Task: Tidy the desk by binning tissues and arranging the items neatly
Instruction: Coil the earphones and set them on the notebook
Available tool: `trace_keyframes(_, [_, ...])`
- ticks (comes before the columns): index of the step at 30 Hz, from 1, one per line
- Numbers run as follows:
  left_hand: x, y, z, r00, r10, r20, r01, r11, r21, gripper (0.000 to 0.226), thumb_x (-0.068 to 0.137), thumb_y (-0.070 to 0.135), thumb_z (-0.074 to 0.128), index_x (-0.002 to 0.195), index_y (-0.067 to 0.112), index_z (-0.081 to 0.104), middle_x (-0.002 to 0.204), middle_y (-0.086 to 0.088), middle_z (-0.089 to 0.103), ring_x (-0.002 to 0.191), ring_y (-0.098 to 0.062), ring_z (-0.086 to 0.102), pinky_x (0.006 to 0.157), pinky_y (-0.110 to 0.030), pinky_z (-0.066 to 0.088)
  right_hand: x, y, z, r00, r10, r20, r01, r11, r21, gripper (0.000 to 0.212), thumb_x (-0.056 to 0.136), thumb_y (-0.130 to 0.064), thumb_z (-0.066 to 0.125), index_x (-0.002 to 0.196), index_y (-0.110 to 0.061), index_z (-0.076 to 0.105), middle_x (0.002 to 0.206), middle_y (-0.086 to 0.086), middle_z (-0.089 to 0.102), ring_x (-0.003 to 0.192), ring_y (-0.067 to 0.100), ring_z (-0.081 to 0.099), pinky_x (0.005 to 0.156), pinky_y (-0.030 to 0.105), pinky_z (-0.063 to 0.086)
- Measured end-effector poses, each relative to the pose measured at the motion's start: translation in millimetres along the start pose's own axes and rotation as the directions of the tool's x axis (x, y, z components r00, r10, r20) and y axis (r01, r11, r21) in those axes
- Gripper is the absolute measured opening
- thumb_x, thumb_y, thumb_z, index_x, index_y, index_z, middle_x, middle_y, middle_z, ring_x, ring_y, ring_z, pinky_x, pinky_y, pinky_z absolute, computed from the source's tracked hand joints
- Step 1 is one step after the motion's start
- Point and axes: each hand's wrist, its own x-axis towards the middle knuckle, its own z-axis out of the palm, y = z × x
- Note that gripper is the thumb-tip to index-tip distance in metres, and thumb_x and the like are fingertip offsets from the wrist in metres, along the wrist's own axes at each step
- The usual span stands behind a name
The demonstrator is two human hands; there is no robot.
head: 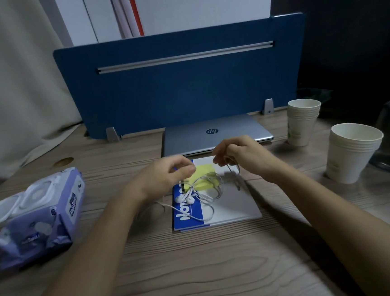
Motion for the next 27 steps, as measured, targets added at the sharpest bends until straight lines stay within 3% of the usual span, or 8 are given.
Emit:
trace_keyframes(3, [4, 8, 15, 1.000, 0.004, -0.012, -0.002, 0.975, 0.221, 0.050, 0.068, 0.080, 0.051, 0.098, 0.041, 0.063, 0.092, 0.017, 0.063, 0.077, 0.005, 0.059, 0.065, -0.023, 0.043, -2, 0, 2, 0.999, -0.015, 0.048, 0.022, 0.989, -0.148, 0.029, 0.096, -0.017, 0.044, 0.096, -0.011, 0.072, 0.088, 0.001, 0.076, 0.085, 0.019, 0.070, 0.076, 0.027, 0.053])
trace_keyframes(6, [7, 14, 25, 0.999, 0.019, -0.031, -0.007, 0.938, 0.347, 0.028, 0.076, 0.062, 0.064, 0.093, 0.040, 0.060, 0.094, 0.015, 0.058, 0.080, 0.000, 0.055, 0.063, -0.021, 0.038, -4, -1, 6, 0.990, -0.060, 0.128, 0.100, 0.937, -0.333, 0.019, 0.093, -0.020, 0.055, 0.095, -0.014, 0.074, 0.088, -0.004, 0.074, 0.080, 0.009, 0.066, 0.075, 0.026, 0.049])
trace_keyframes(9, [6, 17, 28, 0.997, 0.019, -0.068, 0.007, 0.932, 0.363, 0.013, 0.084, 0.046, 0.066, 0.081, 0.036, 0.057, 0.090, 0.014, 0.060, 0.079, -0.003, 0.057, 0.065, -0.024, 0.043, -5, -1, 9, 0.972, -0.108, 0.207, 0.195, 0.863, -0.465, 0.013, 0.088, -0.023, 0.063, 0.093, -0.017, 0.074, 0.087, -0.004, 0.073, 0.078, 0.010, 0.063, 0.075, 0.032, 0.051])
trace_keyframes(13, [4, 19, 25, 0.990, 0.006, -0.140, 0.020, 0.982, 0.186, 0.011, 0.091, 0.041, 0.060, 0.085, 0.033, 0.058, 0.082, 0.010, 0.067, 0.071, -0.003, 0.061, 0.060, -0.025, 0.043, -6, -3, 9, 0.970, -0.083, 0.230, 0.184, 0.867, -0.463, 0.023, 0.081, -0.038, 0.074, 0.088, -0.017, 0.071, 0.081, 0.004, 0.071, 0.074, 0.020, 0.062, 0.069, 0.039, 0.048])
trace_keyframes(17, [3, 25, 19, 0.987, -0.017, -0.158, -0.013, 0.982, -0.187, 0.011, 0.092, 0.027, 0.064, 0.087, 0.018, 0.062, 0.076, 0.008, 0.074, 0.073, -0.005, 0.069, 0.070, -0.025, 0.053, -6, -2, 8, 0.967, -0.102, 0.231, 0.181, 0.919, -0.350, 0.011, 0.089, -0.018, 0.068, 0.081, -0.010, 0.069, 0.072, 0.004, 0.069, 0.059, 0.005, 0.055, 0.059, 0.030, 0.045])
trace_keyframes(22, [-2, 29, 12, 0.998, 0.058, 0.002, -0.040, 0.705, -0.708, 0.022, 0.089, 0.026, 0.064, 0.073, 0.011, 0.067, 0.073, -0.004, 0.065, 0.068, -0.016, 0.058, 0.065, -0.027, 0.049, -9, -8, 8, 0.979, -0.082, 0.188, 0.093, 0.994, -0.051, 0.018, 0.095, -0.015, 0.060, 0.090, 0.002, 0.063, 0.078, 0.004, 0.066, 0.072, 0.009, 0.058, 0.066, 0.024, 0.042])
trace_keyframes(25, [-3, 31, 7, 0.991, 0.134, -0.023, -0.079, 0.431, -0.899, 0.026, 0.089, 0.029, 0.057, 0.069, 0.016, 0.068, 0.070, -0.001, 0.063, 0.077, -0.014, 0.063, 0.079, -0.029, 0.054, -12, -12, 14, 0.962, -0.142, 0.231, 0.133, 0.989, 0.058, 0.012, 0.097, -0.013, 0.056, 0.090, -0.005, 0.061, 0.079, 0.004, 0.067, 0.073, 0.007, 0.059, 0.068, 0.018, 0.043])
trace_keyframes(27, [-3, 32, 5, 0.987, 0.138, -0.079, -0.111, 0.246, -0.963, 0.022, 0.090, 0.029, 0.056, 0.078, 0.016, 0.069, 0.067, 0.004, 0.061, 0.083, -0.014, 0.066, 0.084, -0.029, 0.054, -13, -14, 19, 0.957, -0.165, 0.240, 0.135, 0.981, 0.136, 0.009, 0.098, -0.010, 0.053, 0.092, -0.008, 0.059, 0.076, 0.004, 0.066, 0.075, 0.013, 0.060, 0.072, 0.027, 0.046])
